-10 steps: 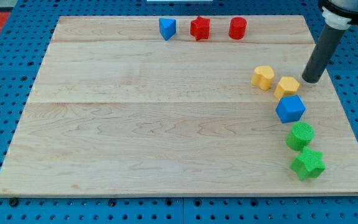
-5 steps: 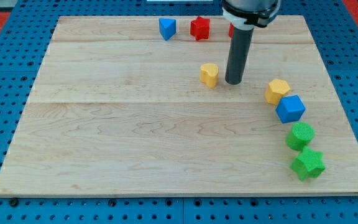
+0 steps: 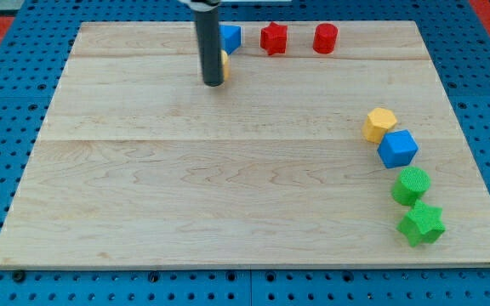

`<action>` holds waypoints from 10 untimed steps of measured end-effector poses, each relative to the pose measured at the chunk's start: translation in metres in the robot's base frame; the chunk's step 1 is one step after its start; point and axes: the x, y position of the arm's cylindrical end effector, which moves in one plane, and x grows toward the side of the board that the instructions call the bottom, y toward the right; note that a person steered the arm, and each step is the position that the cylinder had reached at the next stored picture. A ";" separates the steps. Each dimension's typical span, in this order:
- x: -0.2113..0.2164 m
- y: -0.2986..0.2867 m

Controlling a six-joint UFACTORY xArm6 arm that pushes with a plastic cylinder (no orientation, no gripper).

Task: Move the yellow heart towards red star

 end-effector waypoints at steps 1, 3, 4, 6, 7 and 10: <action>-0.010 -0.014; -0.036 -0.081; -0.038 -0.115; -0.046 -0.058; -0.030 -0.013; -0.029 -0.007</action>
